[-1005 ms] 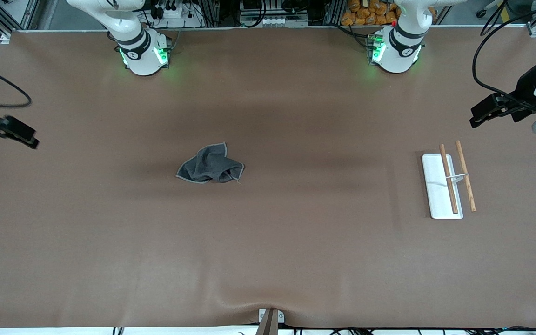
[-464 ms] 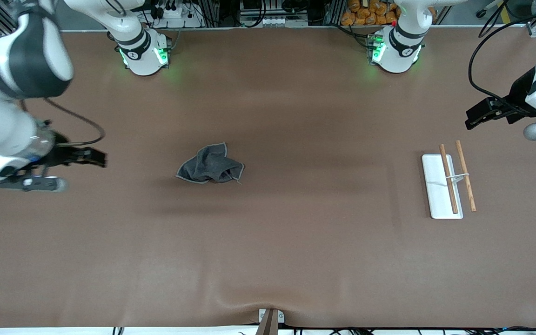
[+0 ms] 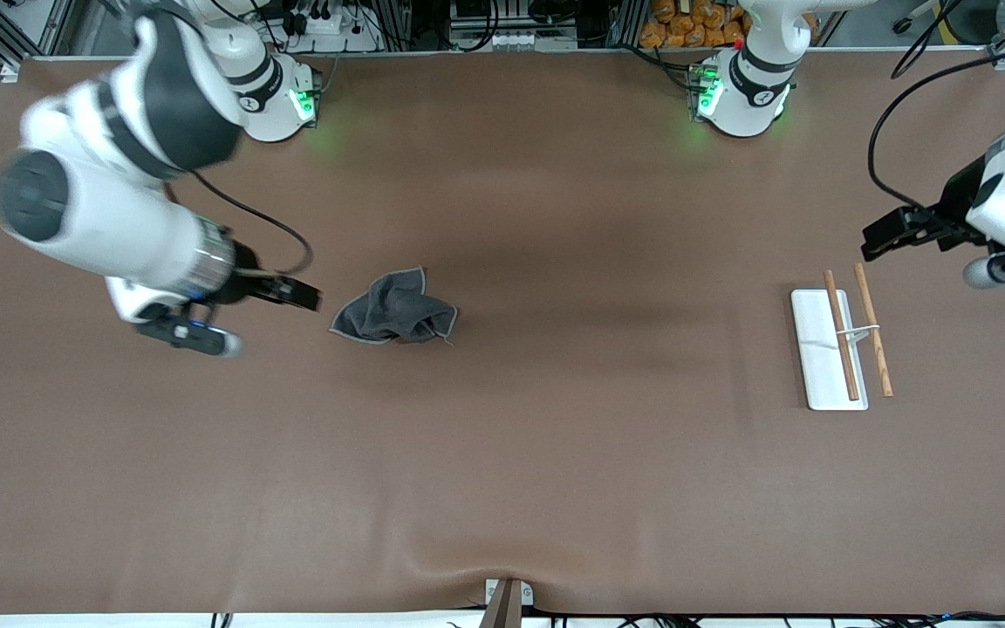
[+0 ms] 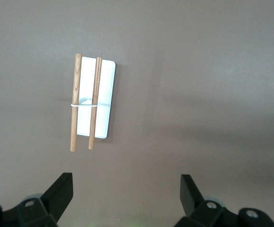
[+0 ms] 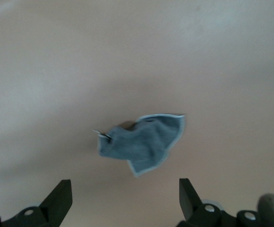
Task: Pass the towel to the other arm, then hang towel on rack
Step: 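Lower the right gripper onto the grey towel and close it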
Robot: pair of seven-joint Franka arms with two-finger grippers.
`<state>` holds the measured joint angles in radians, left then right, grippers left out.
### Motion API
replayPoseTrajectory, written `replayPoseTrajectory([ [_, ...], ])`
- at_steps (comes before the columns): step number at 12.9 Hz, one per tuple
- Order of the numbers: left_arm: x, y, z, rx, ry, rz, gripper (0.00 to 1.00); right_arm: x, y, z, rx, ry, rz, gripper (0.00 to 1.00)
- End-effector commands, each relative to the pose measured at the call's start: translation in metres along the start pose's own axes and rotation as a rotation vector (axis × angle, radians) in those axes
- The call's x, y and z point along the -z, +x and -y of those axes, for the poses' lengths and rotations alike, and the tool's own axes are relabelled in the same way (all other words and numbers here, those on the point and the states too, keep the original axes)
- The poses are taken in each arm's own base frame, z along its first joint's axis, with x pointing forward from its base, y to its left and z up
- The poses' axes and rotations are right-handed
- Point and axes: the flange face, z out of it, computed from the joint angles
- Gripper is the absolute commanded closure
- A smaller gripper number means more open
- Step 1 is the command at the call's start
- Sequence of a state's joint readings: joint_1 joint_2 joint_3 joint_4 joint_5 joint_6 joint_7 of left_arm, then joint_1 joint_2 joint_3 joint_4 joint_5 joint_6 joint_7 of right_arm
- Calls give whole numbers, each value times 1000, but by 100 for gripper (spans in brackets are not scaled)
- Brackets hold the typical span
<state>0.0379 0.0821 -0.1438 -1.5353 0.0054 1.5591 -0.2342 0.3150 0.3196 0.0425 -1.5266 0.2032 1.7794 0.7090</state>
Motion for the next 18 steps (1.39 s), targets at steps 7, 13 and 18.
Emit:
replayPoseTrajectory([
  [7,-11,7,-5,-29,3,13,0,-201,4,27,-360,-119,80,0],
  [13,-30,18,-10,-35,2,30,0,-285,-10,33,-406,-133,122,9],
  [18,-34,20,-11,-35,2,35,0,-286,-10,25,-454,-120,172,100],
])
